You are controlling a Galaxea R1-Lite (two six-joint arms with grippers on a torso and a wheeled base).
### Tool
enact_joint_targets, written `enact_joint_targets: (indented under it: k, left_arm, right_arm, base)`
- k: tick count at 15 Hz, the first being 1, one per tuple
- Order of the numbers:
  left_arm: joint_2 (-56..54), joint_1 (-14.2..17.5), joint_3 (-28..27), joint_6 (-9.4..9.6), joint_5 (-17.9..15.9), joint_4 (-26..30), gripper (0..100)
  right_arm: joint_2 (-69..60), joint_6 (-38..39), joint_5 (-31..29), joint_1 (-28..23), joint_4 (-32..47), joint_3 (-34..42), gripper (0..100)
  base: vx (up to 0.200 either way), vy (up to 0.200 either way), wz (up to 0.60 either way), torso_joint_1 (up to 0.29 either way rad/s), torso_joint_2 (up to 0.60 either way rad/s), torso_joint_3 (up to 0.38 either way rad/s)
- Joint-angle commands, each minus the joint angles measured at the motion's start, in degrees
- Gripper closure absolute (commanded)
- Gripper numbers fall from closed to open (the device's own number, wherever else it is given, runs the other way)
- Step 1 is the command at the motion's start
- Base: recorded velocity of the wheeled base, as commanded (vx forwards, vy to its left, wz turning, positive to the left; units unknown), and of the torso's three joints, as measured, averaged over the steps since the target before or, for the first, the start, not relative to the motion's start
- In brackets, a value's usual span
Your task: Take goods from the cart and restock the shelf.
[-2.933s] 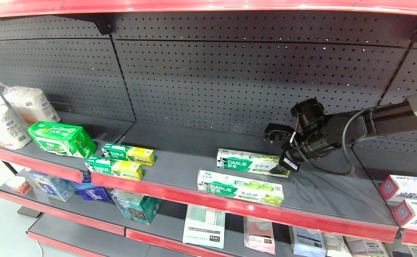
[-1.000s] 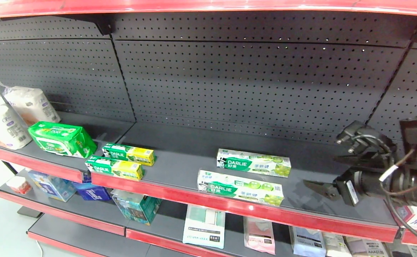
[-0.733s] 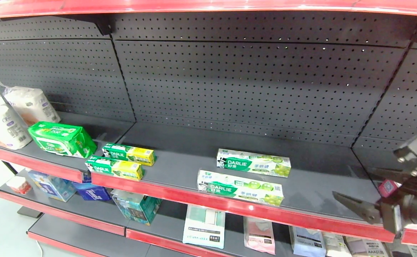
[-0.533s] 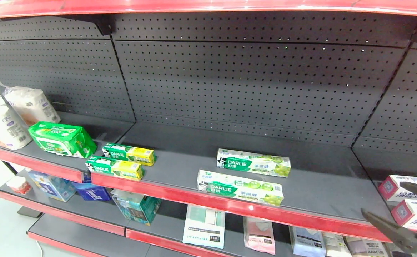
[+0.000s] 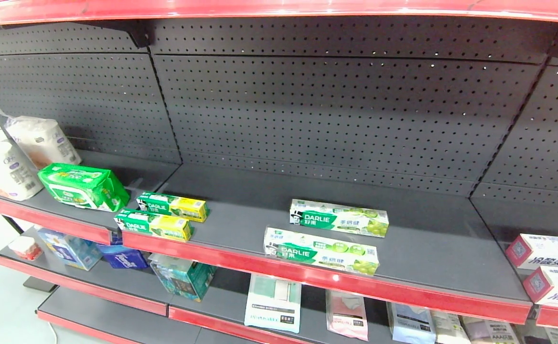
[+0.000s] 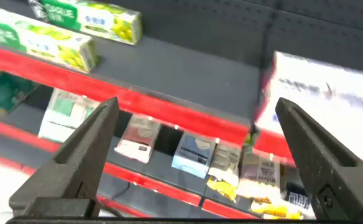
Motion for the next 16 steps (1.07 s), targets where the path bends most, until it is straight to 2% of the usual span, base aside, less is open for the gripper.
enact_joint_targets:
  k: [1,2,5,8,9,10,11,12,13,14,16]
  left_arm:
    - [2.3,0.0,1.0,-2.13,0.0,-3.9,0]
    - [4.9,0.0,1.8,-3.19,0.0,-7.6,0]
    - [11.0,0.0,3.0,-3.54,0.2,-13.2,0]
    - [26.0,0.2,-1.7,-3.71,0.3,-15.2,0]
    - [30.4,0.4,-3.8,-4.68,0.2,-16.1,0]
    - [37.3,0.6,-7.4,-8.11,0.2,-17.6,0]
    - [42.1,0.6,-9.9,-10.48,-0.1,-18.6,0]
    - [43.8,0.5,-10.7,-10.92,-0.1,-19.2,0]
    - [46.6,0.5,-10.9,-10.92,-1.3,-20.8,0]
    - [50.6,0.5,-11.2,-10.39,-4.6,-24.9,0]
    - [56.3,0.6,-11.7,-7.76,-5.7,-28.7,0]
  right_arm:
    - [-6.6,4.1,2.3,-1.5,0.6,3.1,0]
    - [-6.6,4.0,6.1,-1.6,0.4,3.7,0]
    - [-6.6,4.0,4.6,-1.6,0.2,4.7,0]
    - [-6.6,4.7,2.8,-1.6,0.2,4.6,0]
    - [-6.6,4.8,2.8,-1.6,0.2,4.6,0]
    - [-6.6,4.9,2.8,-1.6,0.2,4.6,0]
    - [-6.6,4.9,2.8,-1.6,0.2,4.6,0]
    - [-6.6,4.9,2.8,-1.6,0.2,4.6,0]
    - [-6.6,4.9,2.8,-1.6,0.2,4.6,0]
    - [-6.6,4.8,2.8,-1.6,0.2,4.6,0]
    - [-6.6,4.8,2.8,-1.6,0.2,4.6,0]
  base:
    - [0.0,0.0,0.0,0.0,0.0,0.0]
    - [0.0,0.0,0.0,0.0,0.0,0.0]
    - [0.0,0.0,0.0,0.0,0.0,0.0]
    - [0.0,0.0,0.0,0.0,0.0,0.0]
    - [0.0,0.0,0.0,0.0,0.0,0.0]
    - [0.0,0.0,0.0,0.0,0.0,0.0]
    - [0.0,0.0,0.0,0.0,0.0,0.0]
    - [0.0,0.0,0.0,0.0,0.0,0.0]
    - [0.0,0.0,0.0,0.0,0.0,0.0]
    - [0.0,0.0,0.0,0.0,0.0,0.0]
    - [0.0,0.0,0.0,0.0,0.0,0.0]
